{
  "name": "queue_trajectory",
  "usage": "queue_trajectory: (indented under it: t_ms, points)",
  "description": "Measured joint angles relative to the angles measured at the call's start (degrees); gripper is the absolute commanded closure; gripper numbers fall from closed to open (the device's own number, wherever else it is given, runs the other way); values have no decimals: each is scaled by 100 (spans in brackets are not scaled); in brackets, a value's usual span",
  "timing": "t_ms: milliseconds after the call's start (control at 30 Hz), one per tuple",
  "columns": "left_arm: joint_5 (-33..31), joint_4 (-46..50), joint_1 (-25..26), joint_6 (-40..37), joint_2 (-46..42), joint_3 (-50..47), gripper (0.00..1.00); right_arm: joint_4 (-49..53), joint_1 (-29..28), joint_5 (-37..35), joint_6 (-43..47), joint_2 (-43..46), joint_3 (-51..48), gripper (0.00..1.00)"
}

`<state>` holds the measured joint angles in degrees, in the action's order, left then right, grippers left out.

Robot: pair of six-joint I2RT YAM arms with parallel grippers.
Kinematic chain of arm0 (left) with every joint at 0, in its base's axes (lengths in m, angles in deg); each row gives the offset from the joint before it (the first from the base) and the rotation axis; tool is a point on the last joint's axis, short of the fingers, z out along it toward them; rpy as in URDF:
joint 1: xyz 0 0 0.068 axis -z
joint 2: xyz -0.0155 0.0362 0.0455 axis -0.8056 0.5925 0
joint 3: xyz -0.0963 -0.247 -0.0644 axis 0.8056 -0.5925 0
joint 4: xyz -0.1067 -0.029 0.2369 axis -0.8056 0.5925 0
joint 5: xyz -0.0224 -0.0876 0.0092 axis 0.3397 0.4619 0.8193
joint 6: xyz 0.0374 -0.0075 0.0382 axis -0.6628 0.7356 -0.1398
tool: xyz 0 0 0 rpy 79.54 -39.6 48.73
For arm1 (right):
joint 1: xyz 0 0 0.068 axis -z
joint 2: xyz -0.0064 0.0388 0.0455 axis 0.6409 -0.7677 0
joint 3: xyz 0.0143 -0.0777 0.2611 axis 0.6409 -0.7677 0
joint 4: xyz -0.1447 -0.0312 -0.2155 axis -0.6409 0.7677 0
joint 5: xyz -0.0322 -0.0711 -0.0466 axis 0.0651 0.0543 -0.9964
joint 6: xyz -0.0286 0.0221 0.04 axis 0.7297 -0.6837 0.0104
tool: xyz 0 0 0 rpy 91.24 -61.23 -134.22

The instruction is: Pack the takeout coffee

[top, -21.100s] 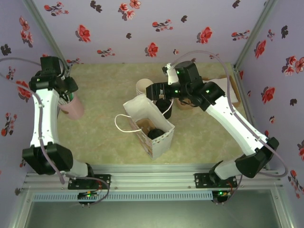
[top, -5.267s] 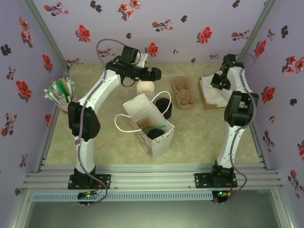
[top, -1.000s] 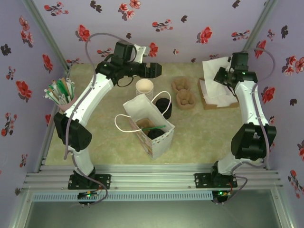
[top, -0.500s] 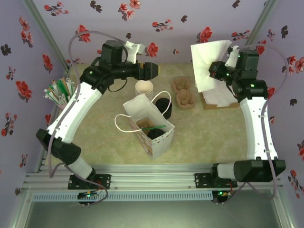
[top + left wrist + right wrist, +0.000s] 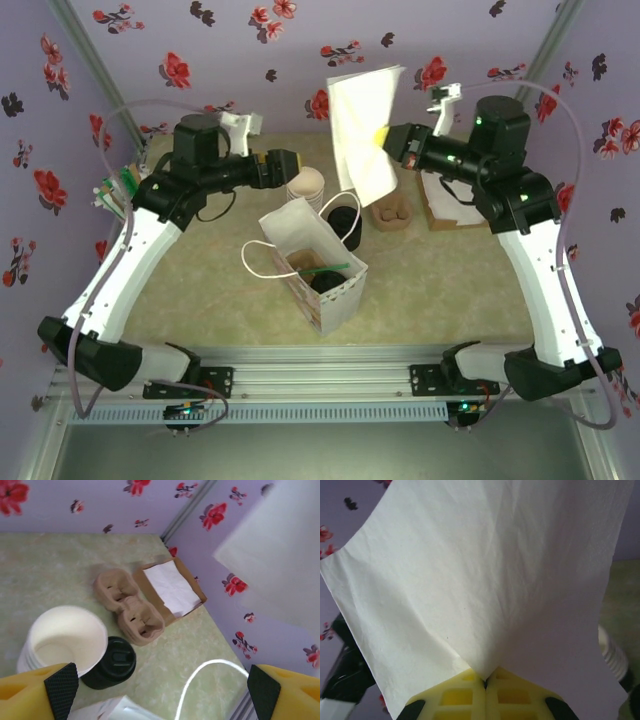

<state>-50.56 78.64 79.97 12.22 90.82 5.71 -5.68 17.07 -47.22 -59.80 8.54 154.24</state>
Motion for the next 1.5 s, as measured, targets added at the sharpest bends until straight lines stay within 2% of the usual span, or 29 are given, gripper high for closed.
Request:
queue_trajectory:
  t_ms: [267, 467, 733, 1133, 1500]
  points:
    - [293, -195, -671, 435, -708, -962, 9, -31, -1589, -22, -221, -428, 319, 100]
    - [435, -254, -1091, 619, -1121, -1416, 10, 61, -2199, 35, -260, -970, 345, 100]
    - [496, -236, -1257, 662, -1169, -1827, 10, 612, -2223, 181, -271, -1300, 140, 100]
    - [505, -201, -1263, 660, -1185, -1945, 10, 1250, -2170, 142, -31, -1303, -496, 100]
    - [542, -205, -1272, 660, -1174, -1945, 10, 1895, -2133, -382, 280, -1176, -531, 100]
